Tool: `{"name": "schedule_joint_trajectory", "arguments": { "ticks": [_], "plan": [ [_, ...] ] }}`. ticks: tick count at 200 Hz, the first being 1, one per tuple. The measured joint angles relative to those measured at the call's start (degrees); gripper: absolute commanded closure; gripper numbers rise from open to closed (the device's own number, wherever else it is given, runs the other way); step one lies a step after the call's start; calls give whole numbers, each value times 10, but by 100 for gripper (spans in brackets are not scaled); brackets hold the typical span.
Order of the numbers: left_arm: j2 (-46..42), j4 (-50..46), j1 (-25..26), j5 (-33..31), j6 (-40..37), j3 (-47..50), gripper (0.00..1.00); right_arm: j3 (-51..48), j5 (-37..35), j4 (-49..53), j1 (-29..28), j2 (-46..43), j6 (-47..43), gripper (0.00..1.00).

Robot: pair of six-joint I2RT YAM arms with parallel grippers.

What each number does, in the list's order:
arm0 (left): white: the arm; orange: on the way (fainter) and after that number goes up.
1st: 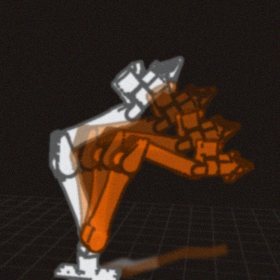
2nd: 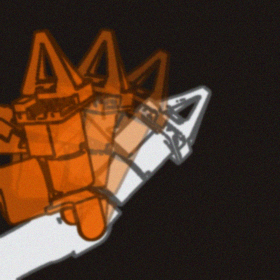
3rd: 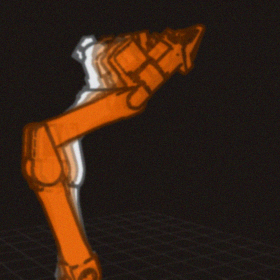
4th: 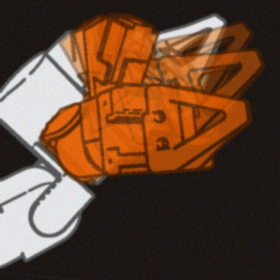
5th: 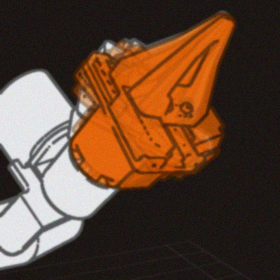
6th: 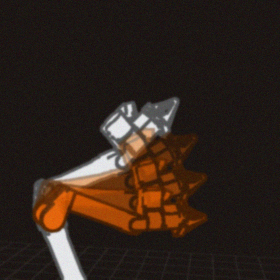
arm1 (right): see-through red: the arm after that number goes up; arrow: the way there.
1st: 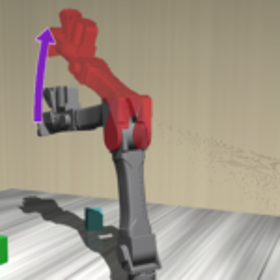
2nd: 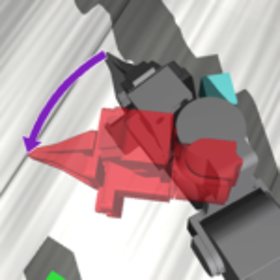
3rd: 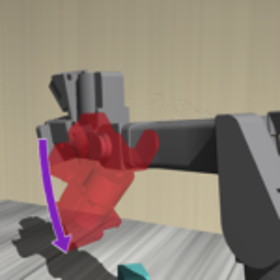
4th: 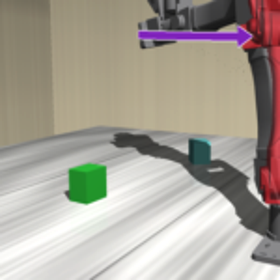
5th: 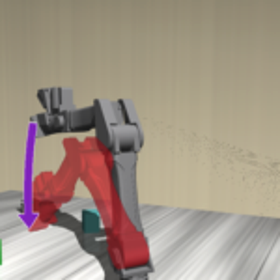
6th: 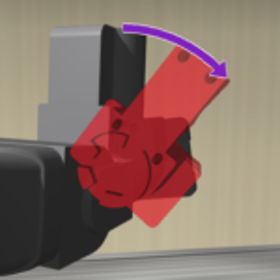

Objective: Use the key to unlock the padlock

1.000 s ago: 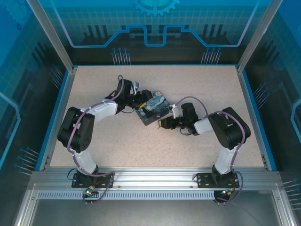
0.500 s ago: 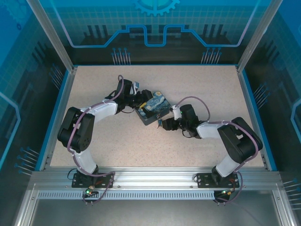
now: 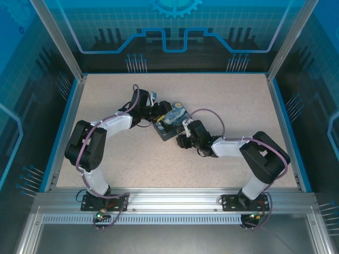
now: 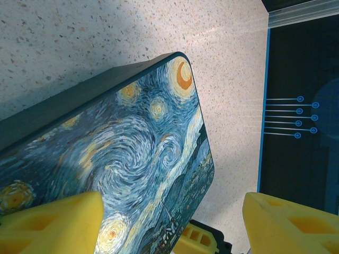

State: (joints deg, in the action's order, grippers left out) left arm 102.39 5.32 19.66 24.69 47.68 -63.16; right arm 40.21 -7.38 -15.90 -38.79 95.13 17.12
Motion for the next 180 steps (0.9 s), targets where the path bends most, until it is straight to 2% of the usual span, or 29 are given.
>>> {"name": "schedule_joint_trajectory", "arguments": {
  "ticks": [56, 102, 180],
  "plan": [
    [0, 1, 0, 0, 0, 0, 28, -1, 71, -18, 33, 20, 3, 63],
    [0, 1, 0, 0, 0, 0, 28, -1, 139, -49, 70, 35, 13, 65],
    [-1, 6, 0, 0, 0, 3, 28, -6, 198, -80, 77, 60, 28, 68]
  ]
}}
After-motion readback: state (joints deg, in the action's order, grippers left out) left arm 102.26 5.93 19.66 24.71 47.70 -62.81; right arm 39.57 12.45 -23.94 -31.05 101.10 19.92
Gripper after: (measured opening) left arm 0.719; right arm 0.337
